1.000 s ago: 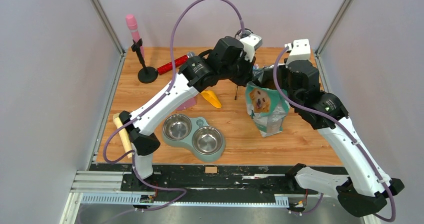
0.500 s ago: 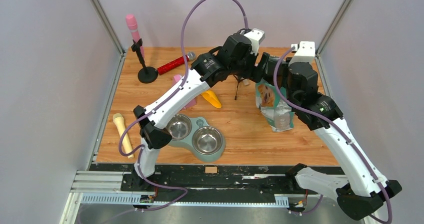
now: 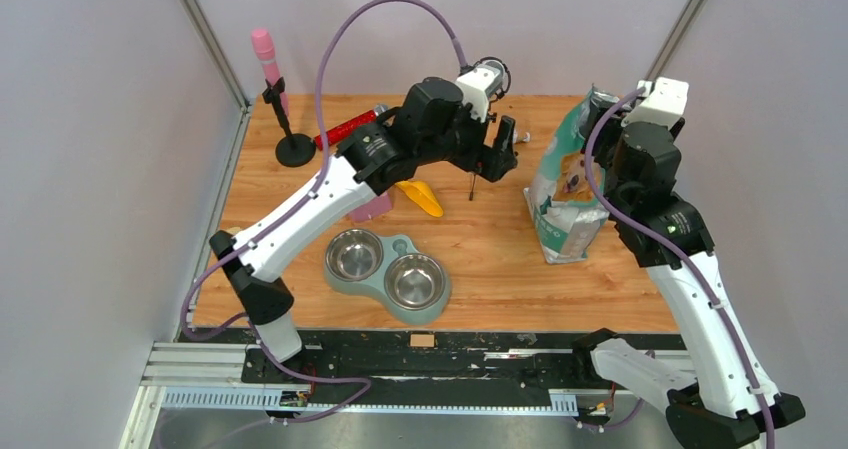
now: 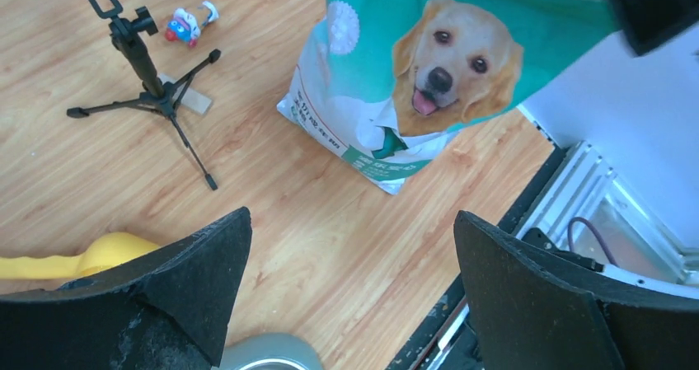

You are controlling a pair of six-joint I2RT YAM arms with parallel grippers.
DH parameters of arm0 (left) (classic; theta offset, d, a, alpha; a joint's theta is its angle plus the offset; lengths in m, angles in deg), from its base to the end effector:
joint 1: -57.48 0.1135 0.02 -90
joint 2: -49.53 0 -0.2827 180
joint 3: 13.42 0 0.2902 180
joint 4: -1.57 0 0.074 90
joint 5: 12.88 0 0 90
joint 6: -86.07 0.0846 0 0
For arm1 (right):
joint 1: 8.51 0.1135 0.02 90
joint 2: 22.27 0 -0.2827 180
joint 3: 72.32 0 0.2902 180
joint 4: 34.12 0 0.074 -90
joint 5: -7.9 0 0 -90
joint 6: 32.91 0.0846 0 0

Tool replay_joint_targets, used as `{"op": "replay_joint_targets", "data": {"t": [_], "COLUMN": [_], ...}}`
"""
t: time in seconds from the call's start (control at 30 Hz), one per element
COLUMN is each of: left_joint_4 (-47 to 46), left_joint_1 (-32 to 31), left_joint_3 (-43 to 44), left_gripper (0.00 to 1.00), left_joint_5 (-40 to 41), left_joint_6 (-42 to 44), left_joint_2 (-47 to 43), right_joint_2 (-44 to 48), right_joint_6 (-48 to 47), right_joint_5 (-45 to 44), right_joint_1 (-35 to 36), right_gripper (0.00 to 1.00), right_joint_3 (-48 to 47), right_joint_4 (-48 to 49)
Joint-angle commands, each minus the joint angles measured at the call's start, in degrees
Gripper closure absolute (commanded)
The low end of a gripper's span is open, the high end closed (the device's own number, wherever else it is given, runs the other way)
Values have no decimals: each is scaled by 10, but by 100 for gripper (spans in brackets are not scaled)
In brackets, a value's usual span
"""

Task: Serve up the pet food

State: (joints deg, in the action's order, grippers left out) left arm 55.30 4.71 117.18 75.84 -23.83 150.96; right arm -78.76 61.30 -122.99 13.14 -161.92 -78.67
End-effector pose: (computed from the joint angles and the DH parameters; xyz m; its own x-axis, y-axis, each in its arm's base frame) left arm 0.2851 -0.3783 0.4661 -0.5116 0.1108 -0.8521 0.6744 0.6662 -0.3183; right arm 0.2456 0.0379 0.4804 -0.1605 -0.0040 -0.9870 0.3301 0.9422 -0.0575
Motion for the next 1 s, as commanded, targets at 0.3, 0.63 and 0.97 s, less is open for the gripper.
{"op": "replay_joint_targets", "data": {"t": [0.3,0.63,0.97], "left_joint_4": [-98,-109,-40], "left_joint_1": [0,0,3], "left_joint_3": [-184,-309,-419], "left_gripper": [0,0,0], "left_joint_5": [50,142,326], "left_joint_6": [-7,-9,-59], "left_joint_2": [-165,-257,-360], "right_joint_2": [-2,64,-139], "right_joint_6": [-9,4,31], "right_joint_5": [153,511,614], "right_joint_1": [-2,-2,66], "right_gripper": [0,0,2], "right_joint_3": [-43,-29,-27], "right_joint_4": [12,53,61]}}
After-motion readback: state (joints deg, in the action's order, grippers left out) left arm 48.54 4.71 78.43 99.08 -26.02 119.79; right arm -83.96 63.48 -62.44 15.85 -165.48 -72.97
